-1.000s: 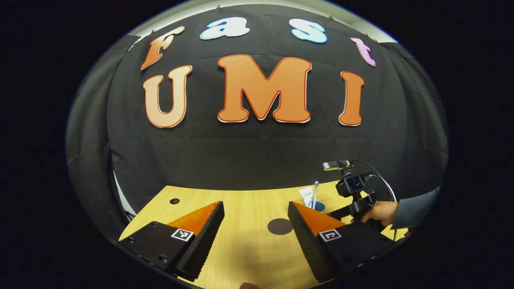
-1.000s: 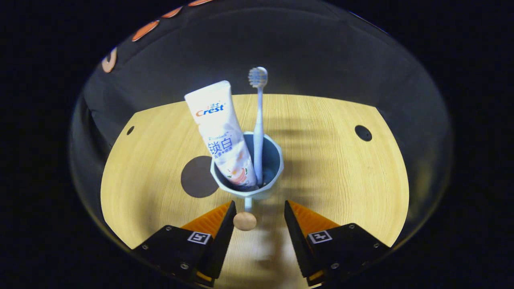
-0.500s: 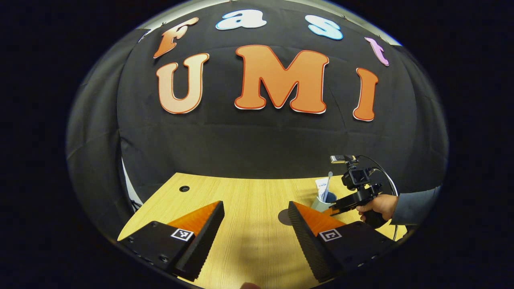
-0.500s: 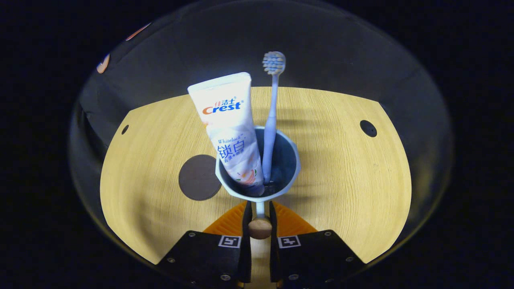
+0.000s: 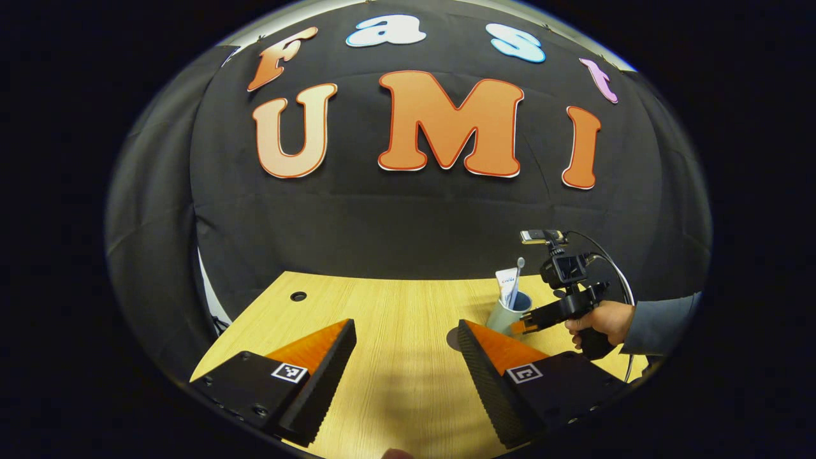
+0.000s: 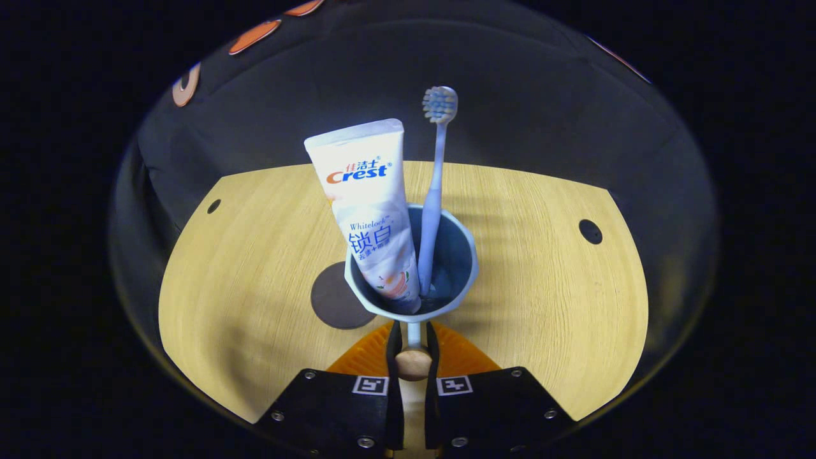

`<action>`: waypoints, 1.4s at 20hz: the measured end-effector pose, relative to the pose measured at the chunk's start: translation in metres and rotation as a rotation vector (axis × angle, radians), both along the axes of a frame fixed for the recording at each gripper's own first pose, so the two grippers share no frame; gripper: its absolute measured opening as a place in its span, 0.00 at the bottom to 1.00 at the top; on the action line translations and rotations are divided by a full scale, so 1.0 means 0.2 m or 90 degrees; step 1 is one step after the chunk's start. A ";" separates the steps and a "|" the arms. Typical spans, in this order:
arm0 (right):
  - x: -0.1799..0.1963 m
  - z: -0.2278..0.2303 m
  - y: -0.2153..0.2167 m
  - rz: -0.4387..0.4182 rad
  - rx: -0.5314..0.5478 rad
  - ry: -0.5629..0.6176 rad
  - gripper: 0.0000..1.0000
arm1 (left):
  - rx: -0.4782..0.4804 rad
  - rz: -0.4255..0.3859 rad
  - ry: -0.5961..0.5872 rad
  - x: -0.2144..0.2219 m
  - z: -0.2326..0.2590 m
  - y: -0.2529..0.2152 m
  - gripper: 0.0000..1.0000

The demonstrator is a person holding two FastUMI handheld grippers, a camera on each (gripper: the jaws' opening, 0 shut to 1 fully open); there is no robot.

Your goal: Put the toothbrush and toothpaste on the desktop into the cup, then pick up the cup and place it on the coaster on the desktop.

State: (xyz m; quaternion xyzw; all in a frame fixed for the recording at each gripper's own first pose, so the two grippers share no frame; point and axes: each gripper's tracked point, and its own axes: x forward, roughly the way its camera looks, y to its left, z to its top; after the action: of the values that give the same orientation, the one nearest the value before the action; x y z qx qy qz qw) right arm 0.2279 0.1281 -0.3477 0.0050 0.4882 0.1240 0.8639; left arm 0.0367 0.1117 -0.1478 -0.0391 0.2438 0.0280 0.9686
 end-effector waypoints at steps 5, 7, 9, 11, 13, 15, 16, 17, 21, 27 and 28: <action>0.01 0.01 0.00 0.028 0.015 -0.008 0.13 | 0.001 0.005 0.016 -0.05 -0.06 0.09 0.97; 0.02 0.00 -0.02 0.041 0.010 -0.004 0.13 | 0.005 0.011 0.022 -0.13 -0.05 0.13 0.97; 0.01 0.01 -0.02 0.047 0.008 0.001 0.13 | 0.007 0.015 0.027 -0.14 -0.06 0.18 0.97; 0.01 0.02 -0.03 0.052 0.003 0.008 0.13 | 0.009 0.017 0.036 -0.17 -0.09 0.23 0.97; 0.00 0.02 -0.03 0.055 -0.005 0.017 0.13 | 0.010 0.019 0.046 -0.18 -0.12 0.27 0.97; 0.00 0.04 -0.05 0.063 -0.016 0.018 0.13 | 0.011 0.019 0.054 -0.18 -0.14 0.30 0.97; 0.03 0.04 -0.05 0.062 -0.017 0.012 0.13 | 0.010 0.018 0.056 -0.18 -0.15 0.32 0.97; 0.01 0.02 -0.05 0.062 -0.019 0.014 0.13 | 0.009 0.016 0.058 -0.18 -0.17 0.33 0.97; 0.01 0.02 -0.06 0.054 -0.028 0.019 0.13 | 0.006 -0.001 0.064 -0.16 -0.20 0.36 0.97; -0.07 0.12 -0.05 0.005 0.011 0.007 0.52 | -0.003 -0.039 0.055 -0.11 -0.20 0.36 0.97; -0.09 0.15 -0.05 0.003 0.022 -0.002 0.67 | -0.005 -0.046 0.053 -0.10 -0.19 0.36 0.97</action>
State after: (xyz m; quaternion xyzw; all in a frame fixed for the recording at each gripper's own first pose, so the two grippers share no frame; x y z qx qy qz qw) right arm 0.2107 0.1187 -0.3178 0.0185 0.4843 0.1348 0.8642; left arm 0.0172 0.1829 -0.1862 -0.0325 0.2851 -0.0067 0.9579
